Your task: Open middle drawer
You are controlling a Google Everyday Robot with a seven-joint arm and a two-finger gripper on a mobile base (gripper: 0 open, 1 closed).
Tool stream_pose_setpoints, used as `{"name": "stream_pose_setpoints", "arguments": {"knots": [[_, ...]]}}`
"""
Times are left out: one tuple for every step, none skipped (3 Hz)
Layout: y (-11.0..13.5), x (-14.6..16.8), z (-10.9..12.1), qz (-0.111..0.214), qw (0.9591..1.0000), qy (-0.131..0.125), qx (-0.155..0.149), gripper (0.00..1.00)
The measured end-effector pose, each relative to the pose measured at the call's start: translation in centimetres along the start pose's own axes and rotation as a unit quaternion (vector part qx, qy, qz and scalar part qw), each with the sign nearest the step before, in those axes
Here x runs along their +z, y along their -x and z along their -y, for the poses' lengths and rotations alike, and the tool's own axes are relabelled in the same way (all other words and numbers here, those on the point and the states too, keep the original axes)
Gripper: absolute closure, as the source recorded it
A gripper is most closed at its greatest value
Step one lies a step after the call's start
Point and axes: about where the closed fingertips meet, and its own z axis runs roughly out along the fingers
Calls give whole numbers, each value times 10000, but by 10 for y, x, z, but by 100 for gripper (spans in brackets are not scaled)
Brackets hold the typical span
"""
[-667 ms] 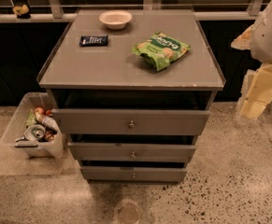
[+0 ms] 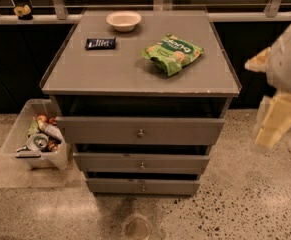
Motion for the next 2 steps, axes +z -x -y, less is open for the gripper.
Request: {"name": "stream_pose_setpoints", "arguments": {"knots": [[-21, 56, -33, 303, 9993, 221, 53, 0], [-49, 129, -66, 448, 9975, 521, 140, 0]]}}
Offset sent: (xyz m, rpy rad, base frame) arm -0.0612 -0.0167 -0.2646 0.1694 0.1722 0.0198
